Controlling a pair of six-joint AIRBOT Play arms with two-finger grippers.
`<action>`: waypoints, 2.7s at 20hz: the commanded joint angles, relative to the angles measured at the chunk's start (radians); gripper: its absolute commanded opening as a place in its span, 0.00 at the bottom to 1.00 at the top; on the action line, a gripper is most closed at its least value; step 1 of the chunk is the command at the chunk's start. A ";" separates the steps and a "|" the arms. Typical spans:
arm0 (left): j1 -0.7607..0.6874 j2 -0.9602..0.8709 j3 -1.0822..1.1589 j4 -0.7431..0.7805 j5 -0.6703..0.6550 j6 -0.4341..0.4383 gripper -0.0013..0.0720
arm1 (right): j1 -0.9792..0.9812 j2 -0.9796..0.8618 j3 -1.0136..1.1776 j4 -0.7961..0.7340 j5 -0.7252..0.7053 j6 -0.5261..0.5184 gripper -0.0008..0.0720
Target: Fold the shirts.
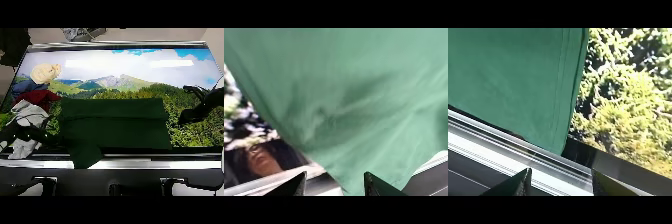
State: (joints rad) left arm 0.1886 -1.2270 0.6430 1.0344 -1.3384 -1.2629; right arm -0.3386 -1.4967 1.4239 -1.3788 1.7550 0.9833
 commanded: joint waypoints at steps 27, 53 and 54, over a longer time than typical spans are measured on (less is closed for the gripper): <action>0.001 0.077 -0.214 -0.127 0.181 0.061 0.06 | 0.005 0.051 -0.577 0.051 -0.366 0.106 0.60; -0.011 -0.553 0.833 -0.111 0.074 -0.066 0.05 | 0.208 -0.354 0.232 0.043 -0.507 0.068 0.08; -0.011 -0.570 0.836 -0.111 0.074 -0.065 0.05 | 0.208 -0.375 0.232 0.045 -0.496 0.089 0.08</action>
State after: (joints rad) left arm 0.1799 -1.6890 1.4036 0.9237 -1.2518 -1.3029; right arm -0.1467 -1.7988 1.6207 -1.3697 1.2793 1.0439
